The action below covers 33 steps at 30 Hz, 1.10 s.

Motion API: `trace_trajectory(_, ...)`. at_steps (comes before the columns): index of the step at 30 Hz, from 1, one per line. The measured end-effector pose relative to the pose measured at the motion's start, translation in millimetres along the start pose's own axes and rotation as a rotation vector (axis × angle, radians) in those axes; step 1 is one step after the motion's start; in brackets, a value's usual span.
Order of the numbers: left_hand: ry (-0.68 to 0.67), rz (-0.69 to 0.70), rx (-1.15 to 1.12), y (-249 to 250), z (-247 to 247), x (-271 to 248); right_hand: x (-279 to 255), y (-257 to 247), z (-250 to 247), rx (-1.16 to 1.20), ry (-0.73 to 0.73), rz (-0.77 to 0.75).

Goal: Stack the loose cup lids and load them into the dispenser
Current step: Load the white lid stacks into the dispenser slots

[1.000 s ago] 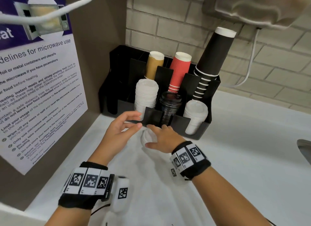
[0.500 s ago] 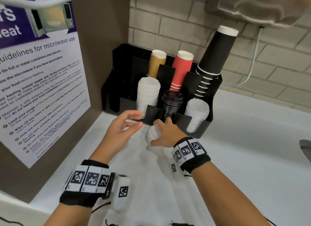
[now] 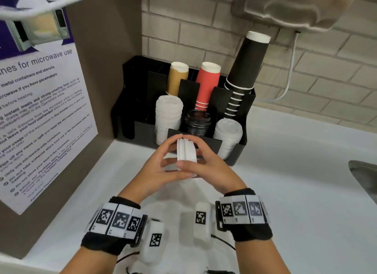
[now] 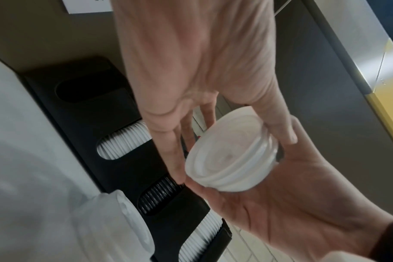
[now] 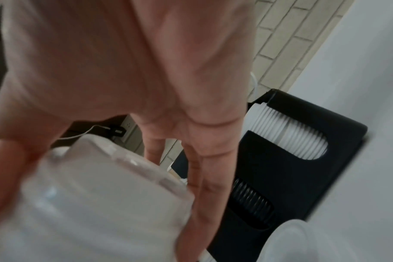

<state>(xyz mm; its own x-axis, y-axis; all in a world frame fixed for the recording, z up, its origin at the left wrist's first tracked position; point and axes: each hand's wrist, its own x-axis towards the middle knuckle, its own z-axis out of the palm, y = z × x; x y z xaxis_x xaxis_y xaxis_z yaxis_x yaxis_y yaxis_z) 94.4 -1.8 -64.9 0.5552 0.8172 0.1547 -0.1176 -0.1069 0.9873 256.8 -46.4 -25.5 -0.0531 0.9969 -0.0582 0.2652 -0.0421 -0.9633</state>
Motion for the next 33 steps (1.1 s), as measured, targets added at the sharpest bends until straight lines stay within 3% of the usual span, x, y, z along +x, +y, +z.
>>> trace_trajectory(7,-0.052,0.032,-0.009,3.9,-2.1,-2.8,-11.3,-1.1,-13.7,0.031,-0.059,-0.033)
trace_trajectory(27,0.024,0.034,-0.017,0.0,1.5,-3.0,-6.4,-0.6,-1.1,-0.088,0.082,-0.113)
trace_trajectory(30,0.08,0.012,-0.004,0.1,-6.7,-4.3,2.1,-7.6,-20.5,-0.087,0.197,-0.168)
trace_trajectory(33,0.186,0.009,0.043,1.2,-17.2,-6.9,17.3,-18.4,-66.3,-0.195,0.478,-0.246)
